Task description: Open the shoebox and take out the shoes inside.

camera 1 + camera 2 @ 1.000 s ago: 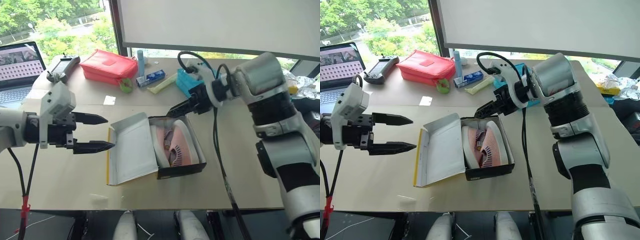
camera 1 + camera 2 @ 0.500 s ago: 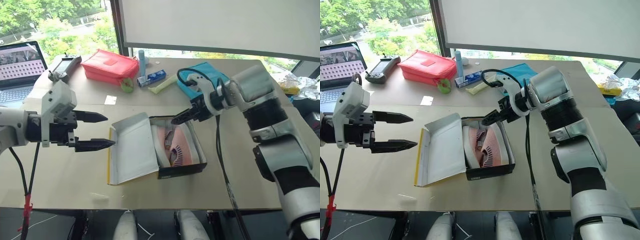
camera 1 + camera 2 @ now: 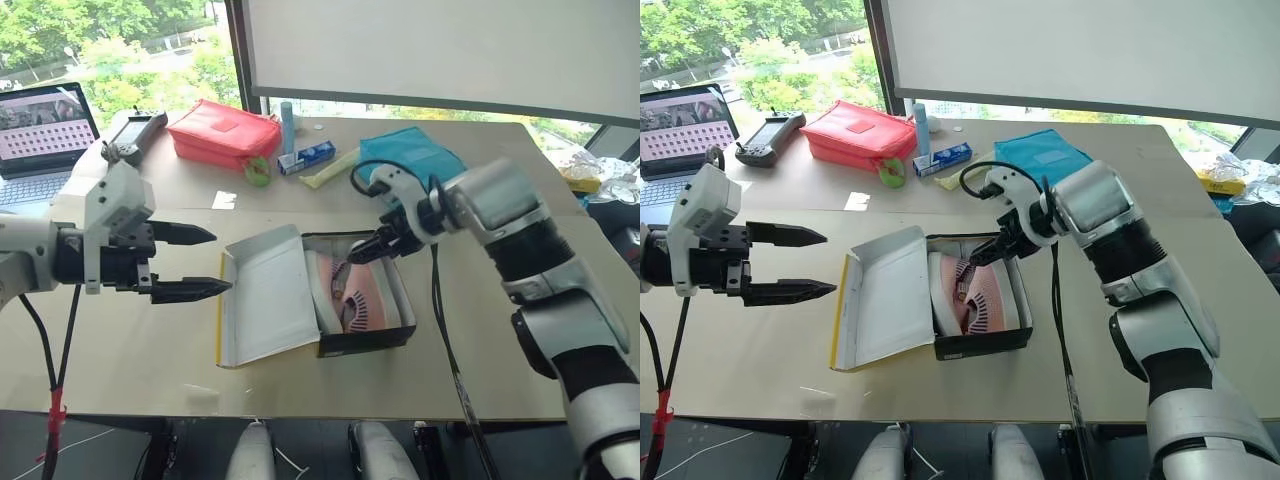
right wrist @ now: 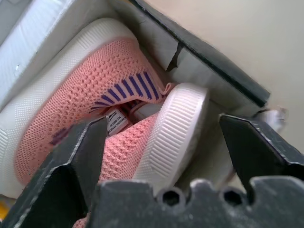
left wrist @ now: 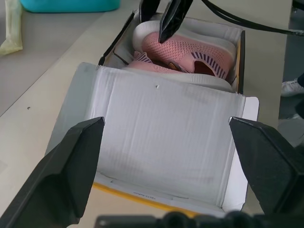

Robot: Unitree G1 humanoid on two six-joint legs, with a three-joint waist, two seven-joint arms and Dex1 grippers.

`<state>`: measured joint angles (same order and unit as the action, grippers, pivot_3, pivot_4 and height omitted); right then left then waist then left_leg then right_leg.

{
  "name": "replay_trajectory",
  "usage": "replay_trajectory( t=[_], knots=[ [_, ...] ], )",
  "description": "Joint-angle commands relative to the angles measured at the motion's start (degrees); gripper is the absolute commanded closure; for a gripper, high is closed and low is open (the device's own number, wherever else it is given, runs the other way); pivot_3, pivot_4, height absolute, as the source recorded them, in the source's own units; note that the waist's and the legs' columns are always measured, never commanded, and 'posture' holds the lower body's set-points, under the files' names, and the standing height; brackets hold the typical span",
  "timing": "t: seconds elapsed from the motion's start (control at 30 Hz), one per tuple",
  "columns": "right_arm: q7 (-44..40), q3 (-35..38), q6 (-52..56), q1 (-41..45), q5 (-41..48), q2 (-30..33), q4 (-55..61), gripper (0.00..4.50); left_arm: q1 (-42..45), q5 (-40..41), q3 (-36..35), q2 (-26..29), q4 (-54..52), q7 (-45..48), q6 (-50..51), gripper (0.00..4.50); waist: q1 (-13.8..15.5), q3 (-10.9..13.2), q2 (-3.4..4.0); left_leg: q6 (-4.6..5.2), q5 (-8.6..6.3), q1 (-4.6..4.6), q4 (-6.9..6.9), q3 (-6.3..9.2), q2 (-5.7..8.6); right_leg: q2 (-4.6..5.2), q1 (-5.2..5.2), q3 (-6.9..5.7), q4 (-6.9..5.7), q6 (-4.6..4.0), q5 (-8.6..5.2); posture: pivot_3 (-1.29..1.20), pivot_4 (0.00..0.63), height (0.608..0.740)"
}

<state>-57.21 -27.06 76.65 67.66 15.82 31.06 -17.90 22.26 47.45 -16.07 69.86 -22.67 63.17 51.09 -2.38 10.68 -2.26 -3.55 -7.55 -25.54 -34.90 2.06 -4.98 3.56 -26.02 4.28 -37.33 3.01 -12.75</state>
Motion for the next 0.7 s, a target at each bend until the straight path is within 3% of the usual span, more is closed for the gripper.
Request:
replay_trajectory(
  t=[0.03, 0.27, 0.5, 0.7],
  knots=[
    [0.41, -0.24, 0.19, 0.0, 0.03, 0.31, 0.02, 1.73, 1.48, -0.11, -0.46, 0.14, -0.47, -0.07, -0.84, 0.0, 0.07, 0.0, -0.01, 0.0, 0.0, -0.01, -0.01, 0.0, 0.0, 0.0, 0.0, 0.0, -0.01, 0.01, 0.01, 0.0, 0.15, 0.726],
    [0.62, 1.51, 1.36, 0.91, 1.72, 1.03, 4.51, 3.75, 2.77, -0.79, 0.95, -0.1, 0.22, 0.28, -1.36, 0.0, -0.11, 0.0, 0.0, 0.0, 0.0, 0.0, 0.01, 0.0, -0.01, -0.01, -0.01, 0.0, -0.02, 0.01, 0.0, 0.0, 0.15, 0.726],
    [2.99, 10.29, 4.07, 0.27, 5.68, 0.97, 11.09, 3.75, 4.41, -1.43, 2.65, -0.55, 0.95, 0.78, -2.03, 0.0, -0.21, 0.01, 0.01, 0.0, 0.0, -0.01, 0.01, 0.01, -0.01, -0.04, -0.15, 0.02, -0.29, -0.04, -0.05, 0.0, 0.15, 0.726],
    [11.34, 18.68, 1.2, -6.52, 5.57, -2.07, 16.05, 3.75, 6.62, -2.33, 4.49, -0.88, 2.02, 1.68, -2.66, 0.0, -0.1, 0.0, 0.0, 0.02, 0.01, 0.02, -0.07, 0.02, -0.01, -0.05, -0.09, 0.03, -0.33, -0.03, -0.05, 0.0, 0.15, 0.726]
  ],
)
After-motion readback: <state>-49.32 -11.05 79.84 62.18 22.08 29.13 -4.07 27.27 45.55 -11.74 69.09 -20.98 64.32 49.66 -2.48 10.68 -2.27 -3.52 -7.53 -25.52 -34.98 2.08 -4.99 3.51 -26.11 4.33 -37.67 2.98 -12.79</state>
